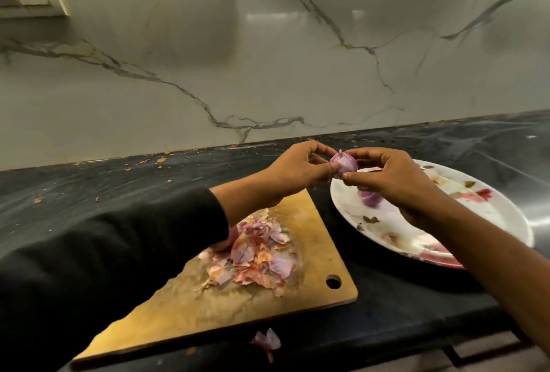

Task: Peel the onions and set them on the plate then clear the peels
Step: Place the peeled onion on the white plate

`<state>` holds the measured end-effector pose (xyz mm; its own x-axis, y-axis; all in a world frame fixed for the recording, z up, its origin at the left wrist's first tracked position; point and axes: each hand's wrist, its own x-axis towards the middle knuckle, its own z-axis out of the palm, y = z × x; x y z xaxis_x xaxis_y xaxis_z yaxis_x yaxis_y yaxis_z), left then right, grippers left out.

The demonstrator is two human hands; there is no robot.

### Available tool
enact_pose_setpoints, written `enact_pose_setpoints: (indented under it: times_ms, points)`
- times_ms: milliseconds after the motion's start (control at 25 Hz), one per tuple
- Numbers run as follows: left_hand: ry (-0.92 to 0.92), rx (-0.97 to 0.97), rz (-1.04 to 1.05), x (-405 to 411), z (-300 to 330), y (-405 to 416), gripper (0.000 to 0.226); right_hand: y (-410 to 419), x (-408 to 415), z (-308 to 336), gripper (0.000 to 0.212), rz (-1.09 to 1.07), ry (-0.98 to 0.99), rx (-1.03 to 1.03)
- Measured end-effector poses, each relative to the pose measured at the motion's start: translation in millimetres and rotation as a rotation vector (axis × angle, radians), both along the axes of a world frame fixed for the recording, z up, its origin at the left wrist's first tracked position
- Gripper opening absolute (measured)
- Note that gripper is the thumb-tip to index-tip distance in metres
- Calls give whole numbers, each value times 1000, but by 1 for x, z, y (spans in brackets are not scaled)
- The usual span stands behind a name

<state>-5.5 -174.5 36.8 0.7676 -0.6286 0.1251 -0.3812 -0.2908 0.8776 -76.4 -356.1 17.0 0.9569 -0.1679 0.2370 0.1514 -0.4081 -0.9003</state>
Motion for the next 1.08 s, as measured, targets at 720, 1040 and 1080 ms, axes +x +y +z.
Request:
enact_pose_setpoints:
  times_ms: [720, 1040, 1080]
  points:
    - [-423, 300, -62, 18, -23, -125, 31, -95, -9, -32, 36, -201, 73, -6]
    - [-531, 352, -86, 20, -28, -131, 30, -101, -3, -44, 45, -267, 115, -189]
    - [-562, 369, -89, 20, -29, -131, 31, -100, -3, -44, 47, -268, 118, -209]
